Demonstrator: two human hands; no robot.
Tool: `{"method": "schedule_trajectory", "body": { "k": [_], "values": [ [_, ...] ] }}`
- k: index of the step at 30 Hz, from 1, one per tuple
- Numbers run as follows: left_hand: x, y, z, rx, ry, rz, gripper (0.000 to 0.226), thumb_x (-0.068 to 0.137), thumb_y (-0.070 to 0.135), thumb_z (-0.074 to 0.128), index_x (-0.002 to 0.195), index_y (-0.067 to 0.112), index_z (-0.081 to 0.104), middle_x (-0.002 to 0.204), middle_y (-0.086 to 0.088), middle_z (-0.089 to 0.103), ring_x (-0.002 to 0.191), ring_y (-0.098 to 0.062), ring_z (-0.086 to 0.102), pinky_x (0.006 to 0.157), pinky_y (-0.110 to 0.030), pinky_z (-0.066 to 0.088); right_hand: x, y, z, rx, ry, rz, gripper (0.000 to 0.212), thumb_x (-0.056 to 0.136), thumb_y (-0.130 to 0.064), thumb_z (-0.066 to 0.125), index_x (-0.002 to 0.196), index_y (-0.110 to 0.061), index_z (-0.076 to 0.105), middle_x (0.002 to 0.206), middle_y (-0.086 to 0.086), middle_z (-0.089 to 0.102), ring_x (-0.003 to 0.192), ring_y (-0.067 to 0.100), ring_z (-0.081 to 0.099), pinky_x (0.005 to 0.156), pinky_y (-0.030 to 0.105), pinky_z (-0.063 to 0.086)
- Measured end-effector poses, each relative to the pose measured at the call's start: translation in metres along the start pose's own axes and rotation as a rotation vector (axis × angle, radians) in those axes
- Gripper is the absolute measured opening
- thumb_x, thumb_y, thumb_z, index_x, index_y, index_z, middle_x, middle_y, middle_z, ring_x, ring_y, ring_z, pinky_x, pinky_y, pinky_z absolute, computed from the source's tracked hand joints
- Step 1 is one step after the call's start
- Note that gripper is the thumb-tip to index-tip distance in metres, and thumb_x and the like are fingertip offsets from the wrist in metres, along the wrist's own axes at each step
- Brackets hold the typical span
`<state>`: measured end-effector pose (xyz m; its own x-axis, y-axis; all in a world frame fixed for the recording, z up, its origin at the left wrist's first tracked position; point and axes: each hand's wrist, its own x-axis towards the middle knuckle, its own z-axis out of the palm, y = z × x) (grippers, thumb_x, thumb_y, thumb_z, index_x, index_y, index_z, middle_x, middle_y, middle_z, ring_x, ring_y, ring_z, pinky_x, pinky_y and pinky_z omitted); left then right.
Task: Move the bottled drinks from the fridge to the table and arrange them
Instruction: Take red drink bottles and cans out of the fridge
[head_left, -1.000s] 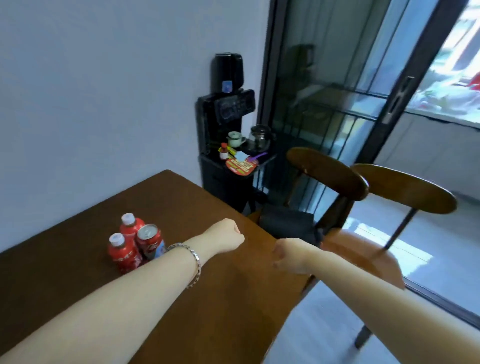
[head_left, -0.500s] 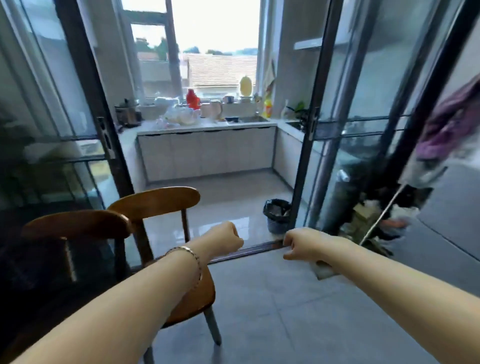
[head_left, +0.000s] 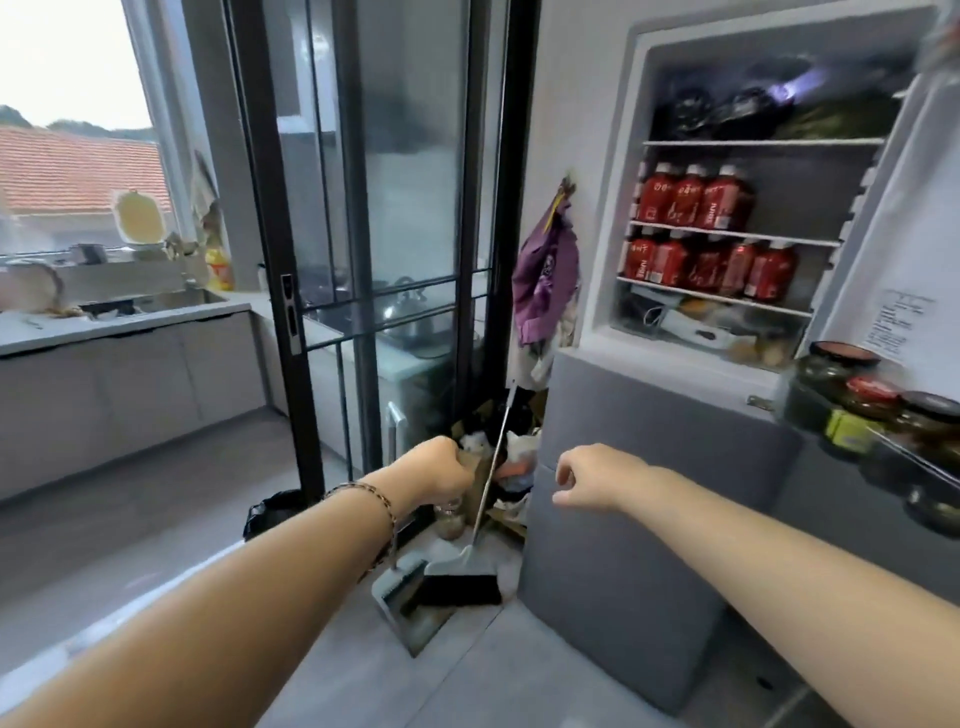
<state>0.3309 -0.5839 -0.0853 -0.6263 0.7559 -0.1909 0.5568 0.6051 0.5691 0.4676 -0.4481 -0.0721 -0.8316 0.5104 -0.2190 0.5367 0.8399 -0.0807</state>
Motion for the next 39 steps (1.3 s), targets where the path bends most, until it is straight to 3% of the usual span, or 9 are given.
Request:
{"method": "schedule_trajectory", "body": {
  "k": [4,7,11,18,22,25,29,34,39],
  "values": [
    [0.1,0.048,-0.011,0.032,0.004,0.132,0.015,0.09,0.017,0.051,0.095,0.007,0.061,0.071,-0.004,0.056,0.069,-0.019,0.055,0.065,-0.028,0.046,0.055,0.044,-0.031,0.002,0.075,0.106,0.035,0.089,-0.034,0.054,0.114,-0.01,0.061,0.118,0.009,0.063,0.106,0.028,0.06,0.089,0.039,0.05],
    [0.17,0.088,-0.028,0.06,-0.008,0.233,0.01,0.087,0.013,0.051,0.081,0.008,0.056,0.064,-0.004,0.053,0.059,-0.018,0.05,0.053,-0.024,0.042,0.091,0.082,-0.066,0.012,0.102,0.219,0.035,0.091,-0.036,0.055,0.115,-0.011,0.06,0.117,0.007,0.062,0.105,0.026,0.059,0.088,0.038,0.05],
    [0.252,0.146,-0.04,0.064,0.005,0.376,0.011,0.082,0.009,0.049,0.072,0.007,0.054,0.066,-0.012,0.054,0.062,-0.023,0.051,0.06,-0.027,0.042,0.134,0.141,-0.103,0.05,0.173,0.356,0.036,0.09,-0.036,0.056,0.115,-0.012,0.06,0.118,0.009,0.061,0.105,0.025,0.059,0.09,0.036,0.049],
    [0.387,0.253,-0.026,-0.051,0.057,0.501,0.014,0.086,0.012,0.049,0.098,0.009,0.057,0.096,-0.014,0.066,0.092,-0.03,0.064,0.074,-0.034,0.051,0.212,0.259,-0.153,-0.081,0.281,0.485,0.032,0.091,-0.037,0.051,0.113,-0.016,0.06,0.118,0.004,0.061,0.107,0.024,0.057,0.085,0.035,0.048],
    [0.458,0.314,-0.016,-0.187,0.134,0.552,0.019,0.087,0.013,0.051,0.105,0.009,0.053,0.096,-0.008,0.063,0.08,-0.021,0.06,0.07,-0.03,0.048,0.266,0.328,-0.19,-0.18,0.455,0.495,0.025,0.09,-0.031,0.051,0.11,-0.016,0.058,0.113,0.005,0.061,0.1,0.026,0.059,0.074,0.032,0.044],
    [0.499,0.354,-0.02,-0.314,0.187,0.599,0.028,0.089,0.017,0.054,0.116,0.015,0.046,0.1,0.001,0.055,0.083,-0.015,0.057,0.072,-0.026,0.047,0.304,0.369,-0.224,-0.116,0.655,0.492,0.028,0.09,-0.033,0.052,0.113,-0.018,0.056,0.116,0.004,0.06,0.103,0.023,0.058,0.08,0.033,0.046],
    [0.568,0.403,-0.038,-0.479,0.323,0.65,0.054,0.085,0.025,0.059,0.134,0.024,0.036,0.13,-0.005,0.041,0.103,-0.019,0.054,0.086,-0.031,0.049,0.364,0.414,-0.27,0.137,0.963,0.46,0.047,0.091,-0.037,0.052,0.134,-0.021,0.044,0.139,0.01,0.038,0.126,0.029,0.04,0.1,0.039,0.039],
    [0.631,0.441,-0.057,-0.534,0.448,0.662,0.058,0.083,0.038,0.061,0.135,0.034,0.035,0.14,-0.006,0.026,0.126,-0.031,0.04,0.101,-0.049,0.043,0.427,0.433,-0.303,0.331,1.045,0.502,0.052,0.089,-0.048,0.052,0.137,-0.032,0.038,0.155,0.014,-0.004,0.141,0.04,0.006,0.112,0.052,0.025],
    [0.687,0.478,-0.065,-0.419,0.438,0.624,0.059,0.087,0.053,0.051,0.141,0.041,0.03,0.149,-0.01,0.015,0.137,-0.034,0.017,0.112,-0.05,0.026,0.481,0.446,-0.323,0.379,1.059,0.523,0.07,0.082,-0.061,0.053,0.143,-0.038,0.026,0.153,0.013,-0.025,0.142,0.043,-0.008,0.112,0.058,0.021]
  ]
}}
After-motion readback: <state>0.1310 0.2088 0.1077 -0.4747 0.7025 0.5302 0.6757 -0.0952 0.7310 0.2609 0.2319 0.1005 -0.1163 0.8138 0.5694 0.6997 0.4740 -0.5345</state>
